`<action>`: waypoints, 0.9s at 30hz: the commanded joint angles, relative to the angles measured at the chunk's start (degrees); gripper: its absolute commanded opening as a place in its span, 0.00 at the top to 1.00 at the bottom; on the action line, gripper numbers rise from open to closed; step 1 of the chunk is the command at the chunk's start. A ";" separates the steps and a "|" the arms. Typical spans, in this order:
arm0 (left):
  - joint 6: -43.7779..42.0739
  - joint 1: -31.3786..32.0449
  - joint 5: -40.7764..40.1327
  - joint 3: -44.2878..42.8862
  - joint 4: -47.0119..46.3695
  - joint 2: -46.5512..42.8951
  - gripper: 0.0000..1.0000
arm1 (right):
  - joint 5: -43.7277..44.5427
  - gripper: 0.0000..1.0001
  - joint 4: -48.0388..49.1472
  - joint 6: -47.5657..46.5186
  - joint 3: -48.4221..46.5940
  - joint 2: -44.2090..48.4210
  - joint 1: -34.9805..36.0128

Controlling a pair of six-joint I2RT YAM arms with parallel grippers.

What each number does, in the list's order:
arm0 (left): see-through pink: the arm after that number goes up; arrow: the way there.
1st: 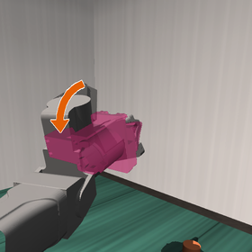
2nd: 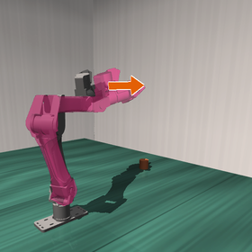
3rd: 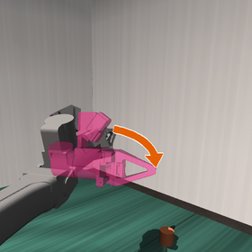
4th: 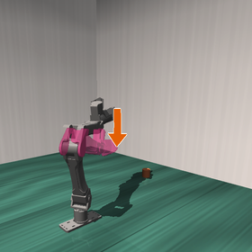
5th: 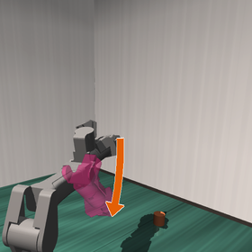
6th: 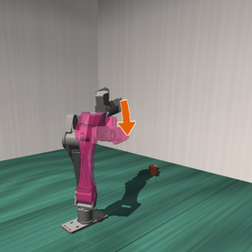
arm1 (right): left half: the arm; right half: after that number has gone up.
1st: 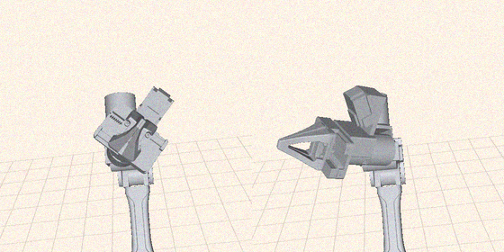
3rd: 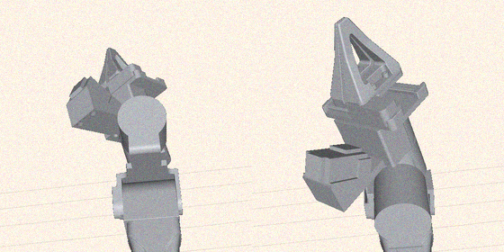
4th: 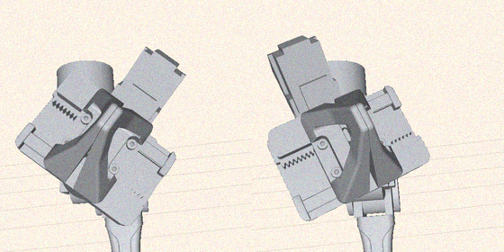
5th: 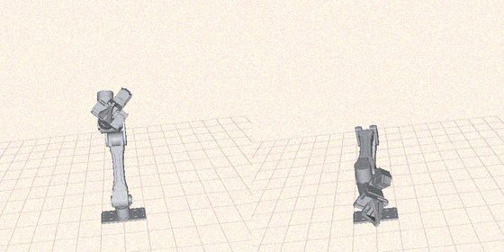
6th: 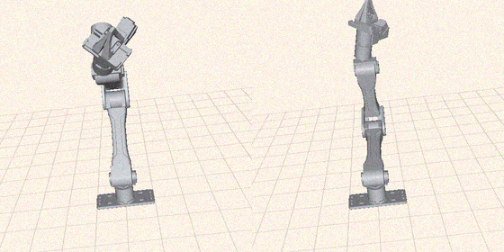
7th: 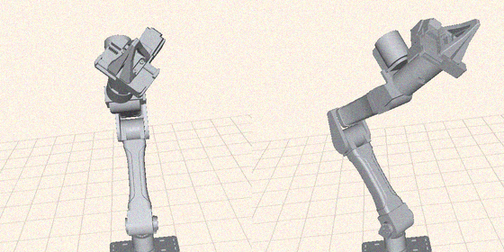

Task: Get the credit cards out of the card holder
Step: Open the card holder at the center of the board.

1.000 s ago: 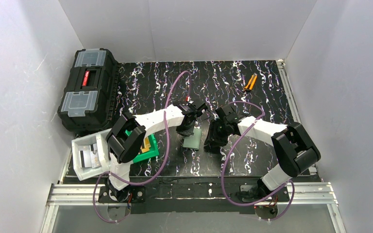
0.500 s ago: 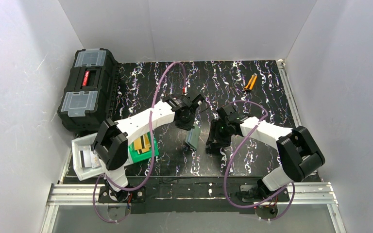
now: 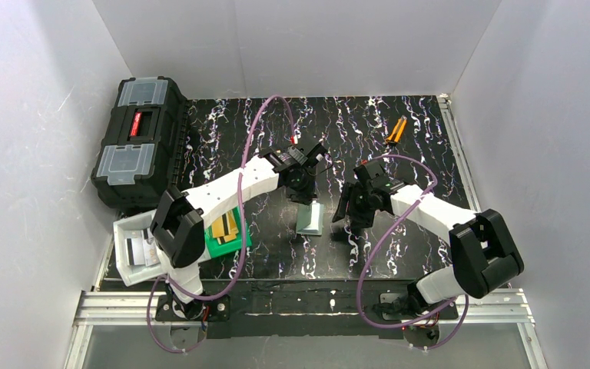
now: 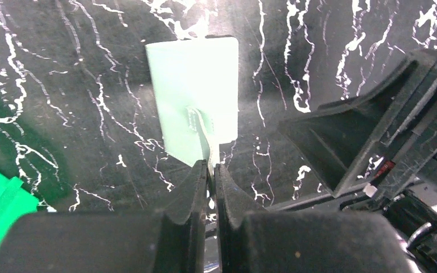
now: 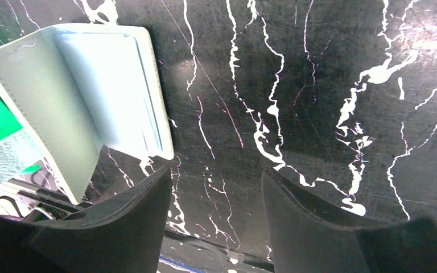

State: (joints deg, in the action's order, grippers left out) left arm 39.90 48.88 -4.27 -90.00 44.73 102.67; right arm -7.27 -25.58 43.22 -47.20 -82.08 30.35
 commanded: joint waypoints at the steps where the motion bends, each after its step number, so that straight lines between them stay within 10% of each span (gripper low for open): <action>1: 1.66 0.08 -6.27 -1.46 4.11 -1.63 1.00 | -0.78 0.33 0.24 -0.88 0.53 0.87 -0.29; 11: -1.77 -2.82 -18.74 8.59 9.78 -4.64 1.00 | -3.03 0.33 1.68 -0.90 -0.32 -1.64 -0.29; 27: -0.81 -3.62 -10.22 8.94 2.06 9.05 1.00 | -2.72 0.33 0.44 -1.48 -0.73 -0.74 -0.29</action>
State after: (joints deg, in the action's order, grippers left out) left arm 38.59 44.84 -16.75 -78.59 47.92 108.84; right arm -10.02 -25.15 42.89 -46.94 -84.09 30.11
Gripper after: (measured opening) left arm 0.040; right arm 0.668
